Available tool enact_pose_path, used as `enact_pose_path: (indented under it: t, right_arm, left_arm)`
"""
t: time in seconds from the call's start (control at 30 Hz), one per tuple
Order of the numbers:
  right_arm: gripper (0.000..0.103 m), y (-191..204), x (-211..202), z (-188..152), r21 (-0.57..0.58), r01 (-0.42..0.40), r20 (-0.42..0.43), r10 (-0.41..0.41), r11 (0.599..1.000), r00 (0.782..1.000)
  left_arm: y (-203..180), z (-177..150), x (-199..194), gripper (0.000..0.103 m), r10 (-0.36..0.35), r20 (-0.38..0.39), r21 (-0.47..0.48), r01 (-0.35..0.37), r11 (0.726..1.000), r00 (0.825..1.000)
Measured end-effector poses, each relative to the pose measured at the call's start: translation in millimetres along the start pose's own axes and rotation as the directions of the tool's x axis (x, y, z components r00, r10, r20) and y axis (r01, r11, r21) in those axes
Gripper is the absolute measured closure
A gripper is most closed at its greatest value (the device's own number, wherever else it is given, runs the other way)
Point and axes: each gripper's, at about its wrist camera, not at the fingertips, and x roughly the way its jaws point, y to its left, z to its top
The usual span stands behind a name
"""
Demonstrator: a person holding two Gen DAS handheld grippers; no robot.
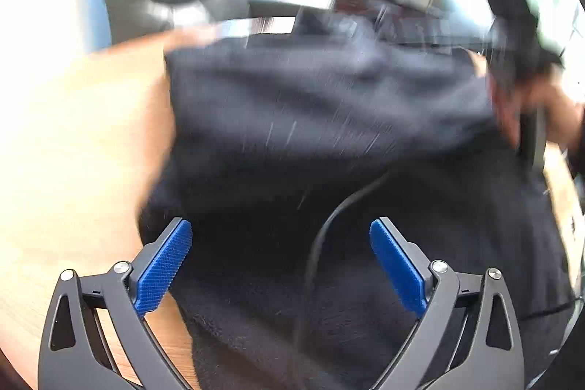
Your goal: Fold clothes
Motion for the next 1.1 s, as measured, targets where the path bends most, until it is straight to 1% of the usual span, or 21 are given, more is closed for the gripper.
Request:
enact_pose_path:
  t: [0.03, 0.1, 0.17, 0.23, 0.27, 0.3, 0.33, 0.4, 0.43, 0.47, 0.57, 0.63, 0.67, 0.7, 0.8, 0.83, 0.9, 0.93, 1.0, 1.07, 1.1]
  right_arm:
    - [0.029, -10.8, -9.7, -13.1, 0.027, 0.039, -0.018, -0.038, 0.999, 0.999]
    - [0.029, -33.9, -35.0, -42.5, 0.086, 0.138, -0.056, -0.133, 0.987, 0.990]
    - [0.029, -62.4, -45.7, -70.8, 0.150, 0.206, -0.087, -0.195, 0.967, 0.977]
    - [0.030, -91.8, -60.3, -100.3, 0.210, 0.254, -0.107, -0.236, 0.944, 0.966]
    - [0.030, -90.0, -67.0, -102.0, 0.189, 0.273, -0.109, -0.256, 0.943, 0.960]
    - [0.030, -88.9, -73.6, -103.3, 0.170, 0.291, -0.108, -0.275, 0.942, 0.955]
    - [0.030, -91.2, -79.4, -104.6, 0.163, 0.303, -0.095, -0.290, 0.939, 0.952]
    - [0.028, -98.5, -94.5, -119.3, 0.174, 0.331, -0.096, -0.318, 0.927, 0.943]
    - [0.024, -102.1, -102.1, -126.6, 0.180, 0.345, -0.097, -0.332, 0.921, 0.938]
    - [0.023, -105.8, -109.6, -134.0, 0.186, 0.359, -0.098, -0.346, 0.915, 0.933]
    - [0.022, -117.0, -130.9, -156.2, 0.206, 0.395, -0.101, -0.382, 0.895, 0.919]
    - [0.021, -127.8, -130.4, -171.0, 0.254, 0.367, -0.096, -0.354, 0.895, 0.930]
    - [0.022, -128.1, -132.4, -167.6, 0.249, 0.382, -0.108, -0.366, 0.890, 0.924]
    - [0.022, -127.3, -134.8, -161.0, 0.245, 0.383, -0.104, -0.369, 0.891, 0.924]
    - [0.022, -120.8, -156.3, -122.5, 0.231, 0.347, 0.043, -0.366, 0.909, 0.930]
    - [0.020, -119.7, -162.8, -107.9, 0.220, 0.335, 0.092, -0.361, 0.916, 0.928]
    - [0.016, -125.6, -150.0, -75.5, 0.193, 0.304, 0.127, -0.331, 0.933, 0.935]
    - [0.015, -128.6, -138.2, -63.2, 0.192, 0.285, 0.122, -0.311, 0.939, 0.942]
    - [0.015, -140.0, -105.3, -54.8, 0.201, 0.260, 0.052, -0.275, 0.945, 0.960]
    - [0.017, -154.9, -69.6, -51.3, 0.224, 0.249, -0.037, -0.247, 0.942, 0.968]
    - [0.018, -162.2, -58.4, -57.7, 0.258, 0.258, -0.095, -0.241, 0.931, 0.966]
  left_arm:
    - [-8.6, 11.2, -15.0, 0.003, -0.023, 0.060, 0.013, 0.023, 1.000, 0.998]
    - [-27.0, 36.4, -39.1, 0.000, -0.083, 0.165, 0.031, 0.079, 0.996, 0.983]
    - [-35.1, 61.4, -37.1, 0.000, -0.143, 0.200, 0.021, 0.141, 0.990, 0.969]
    - [-36.0, 72.6, -5.7, 0.000, -0.174, 0.174, -0.016, 0.179, 0.984, 0.969]
    - [-34.8, 70.7, 12.0, 0.000, -0.161, 0.142, -0.036, 0.168, 0.985, 0.977]
    - [-28.5, 65.5, 42.0, 0.000, -0.139, 0.081, -0.076, 0.145, 0.987, 0.987]
    - [-21.4, 53.8, 50.4, 0.002, -0.124, 0.039, -0.099, 0.127, 0.987, 0.992]
    - [-18.8, 31.1, 67.3, 0.005, -0.097, 0.000, -0.082, 0.097, 0.992, 0.995]
    - [-25.8, 23.3, 63.5, 0.005, -0.078, 0.028, -0.027, 0.079, 0.997, 0.997]
    - [-29.0, 19.0, 63.6, 0.005, -0.066, 0.021, -0.016, 0.066, 0.998, 0.998]
    - [-23.1, 21.8, 64.8, 0.004, -0.080, 0.022, -0.039, 0.081, 0.996, 0.997]
    - [-29.8, 25.7, 62.7, 0.004, -0.049, -0.005, -0.016, 0.049, 0.999, 0.999]
    - [-34.8, 30.0, 60.1, 0.004, -0.047, -0.003, -0.010, 0.047, 0.999, 0.999]
    - [-41.6, 36.0, 51.9, 0.004, -0.066, 0.034, 0.004, 0.066, 0.998, 0.997]
    - [-53.3, 63.7, 40.4, 0.000, -0.089, 0.108, 0.018, 0.087, 0.996, 0.990]
    - [-51.6, 71.5, 44.7, 0.000, -0.099, 0.109, 0.004, 0.099, 0.995, 0.989]
    - [-46.0, 86.2, 63.3, 0.000, -0.095, 0.088, -0.038, 0.099, 0.994, 0.992]
    - [-39.3, 85.6, 77.7, 0.000, -0.085, 0.048, -0.070, 0.088, 0.994, 0.995]
    - [-29.2, 83.0, 107.9, 0.001, -0.075, -0.033, -0.122, 0.070, 0.990, 0.997]
    - [-38.9, 78.5, 120.5, 0.000, -0.024, -0.027, -0.043, 0.023, 0.999, 0.999]
    - [-42.5, 78.2, 125.1, 0.000, -0.007, -0.030, -0.018, 0.007, 1.000, 1.000]
